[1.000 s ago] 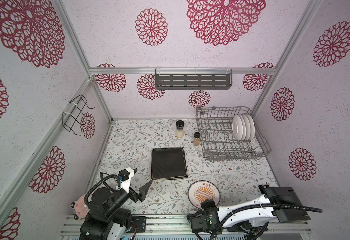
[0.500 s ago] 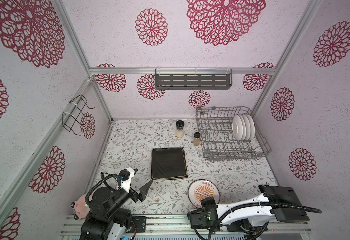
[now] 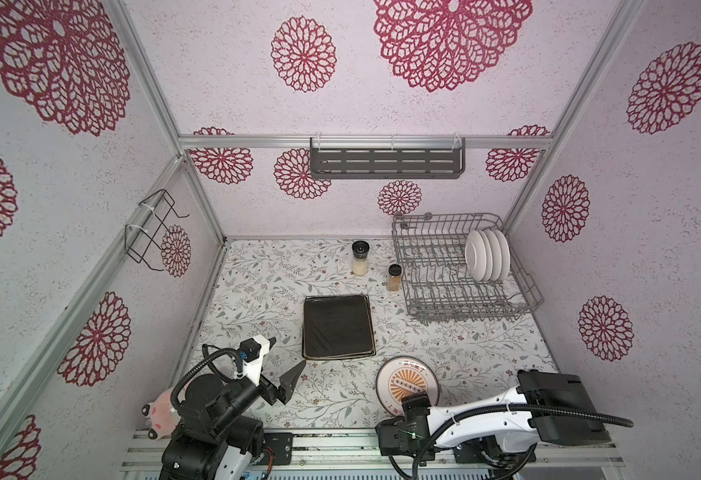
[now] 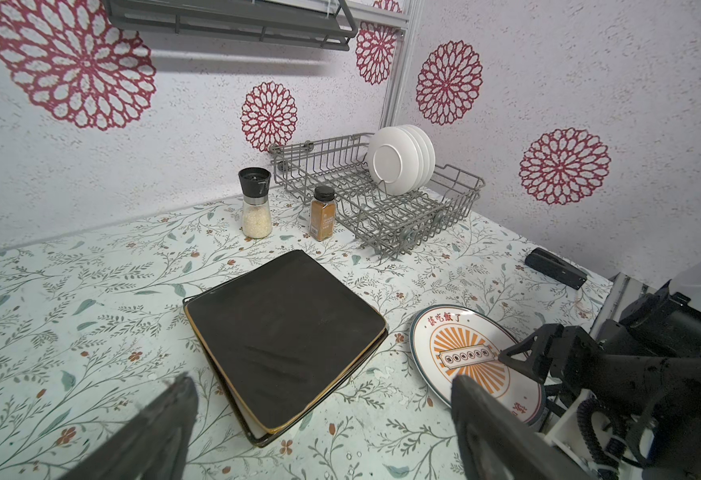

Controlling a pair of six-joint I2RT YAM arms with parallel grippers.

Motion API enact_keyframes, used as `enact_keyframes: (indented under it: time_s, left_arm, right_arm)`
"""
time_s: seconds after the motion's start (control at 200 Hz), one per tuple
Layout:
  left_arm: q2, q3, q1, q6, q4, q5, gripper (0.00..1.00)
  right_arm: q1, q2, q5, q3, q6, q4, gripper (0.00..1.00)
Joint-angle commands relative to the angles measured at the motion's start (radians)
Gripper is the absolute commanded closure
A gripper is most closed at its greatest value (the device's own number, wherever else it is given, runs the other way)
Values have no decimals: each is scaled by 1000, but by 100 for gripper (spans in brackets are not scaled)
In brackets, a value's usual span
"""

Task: Unload the plates from the dish rack

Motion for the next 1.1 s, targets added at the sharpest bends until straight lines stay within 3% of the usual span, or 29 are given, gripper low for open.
enact_keyframes:
  time_s: [0.0,0.255,0.32,0.395,0.916,1.096]
  left_arm:
    - [4,-8,-7,28,20,9,3]
    - [4,-8,-8,27,19,8,3]
    - [8,-9,-8,28,20,6,3]
    - [15,-9,-8,28,21,6,3]
    - [70,-9,-8,25,25,-5,3]
    - [77,-9,-8,24,25,-10,3]
  right_arm:
    - [-8,0,7,20,0,-22,31]
    - [-14,-52,18,23,1,-23,23]
    - [-17,-84,24,25,-1,-20,16]
    - [-18,-123,37,32,-3,-18,1]
    - [-40,-331,83,110,-73,40,1]
    - [-126,-425,224,136,-64,77,1]
